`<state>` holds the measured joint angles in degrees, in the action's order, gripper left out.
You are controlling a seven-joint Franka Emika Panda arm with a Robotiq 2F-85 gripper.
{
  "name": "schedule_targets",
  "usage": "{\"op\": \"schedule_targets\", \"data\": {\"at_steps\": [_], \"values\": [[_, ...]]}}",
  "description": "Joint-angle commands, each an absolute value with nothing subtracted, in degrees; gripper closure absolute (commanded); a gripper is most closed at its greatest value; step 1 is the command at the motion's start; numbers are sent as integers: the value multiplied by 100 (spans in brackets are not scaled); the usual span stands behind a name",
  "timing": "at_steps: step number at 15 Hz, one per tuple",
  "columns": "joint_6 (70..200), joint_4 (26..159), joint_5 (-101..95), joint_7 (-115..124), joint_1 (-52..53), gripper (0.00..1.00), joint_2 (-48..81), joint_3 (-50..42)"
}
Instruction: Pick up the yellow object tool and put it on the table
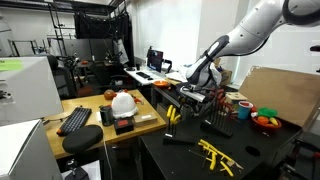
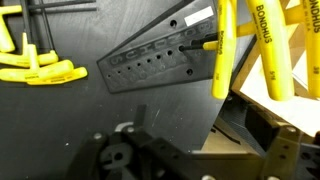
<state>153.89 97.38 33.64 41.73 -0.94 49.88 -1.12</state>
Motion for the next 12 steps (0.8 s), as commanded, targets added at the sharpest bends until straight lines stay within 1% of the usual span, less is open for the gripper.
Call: {"op": "schedule_targets", "data": {"at_steps": [1,12], "values": [[15215,9564,3288,4602,-10,0,5078,-197],[15182,9333,3340,4855,-56,0,5318,28]]}}
